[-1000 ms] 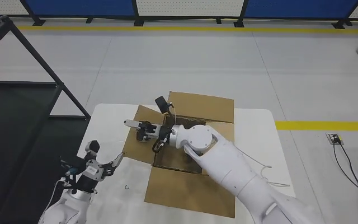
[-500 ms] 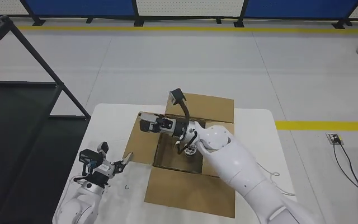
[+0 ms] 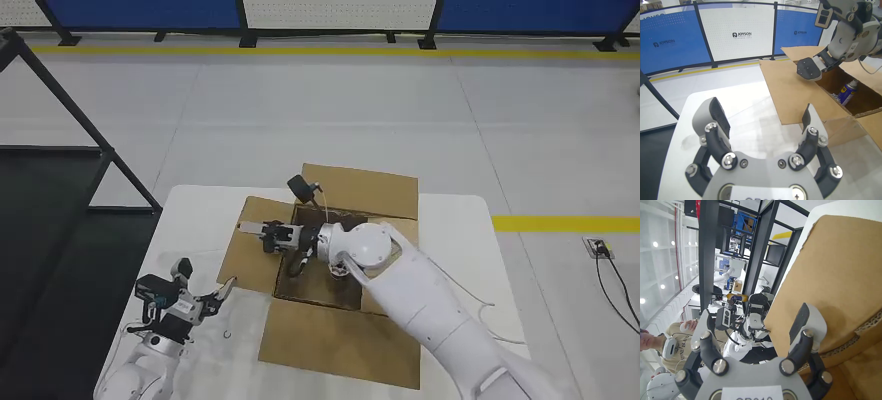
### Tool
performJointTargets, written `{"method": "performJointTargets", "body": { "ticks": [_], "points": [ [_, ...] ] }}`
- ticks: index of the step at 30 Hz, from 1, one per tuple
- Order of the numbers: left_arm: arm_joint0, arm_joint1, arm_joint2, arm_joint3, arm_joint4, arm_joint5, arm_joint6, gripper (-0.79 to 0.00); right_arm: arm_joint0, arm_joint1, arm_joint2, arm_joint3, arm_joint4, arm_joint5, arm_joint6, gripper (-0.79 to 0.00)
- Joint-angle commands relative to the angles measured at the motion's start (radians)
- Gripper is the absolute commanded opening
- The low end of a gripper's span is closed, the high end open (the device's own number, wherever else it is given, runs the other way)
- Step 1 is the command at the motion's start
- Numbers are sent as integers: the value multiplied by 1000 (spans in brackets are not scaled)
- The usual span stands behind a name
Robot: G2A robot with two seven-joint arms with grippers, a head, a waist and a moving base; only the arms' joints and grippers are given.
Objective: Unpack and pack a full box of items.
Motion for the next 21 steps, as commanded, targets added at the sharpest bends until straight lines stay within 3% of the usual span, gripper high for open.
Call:
{"method": "performJointTargets", "body": {
  "ticks": [1, 6, 10, 21],
  "points": [
    [4, 0, -2, -3, 0, -1, 1, 0, 5, -5, -1, 13, -5, 6, 3, 0],
    [11, -1, -6, -11, 4, -3, 3, 0, 18, -17, -12, 38, -41, 33, 9, 0],
    [15, -1, -9, -16, 7, -4, 3, 0, 4, -21, 12, 37, -9, -31, 3, 0],
    [18, -2, -13, -19, 8, -10, 3, 0, 6, -31, 19, 50, -53, 10, 27, 0]
  ]
}}
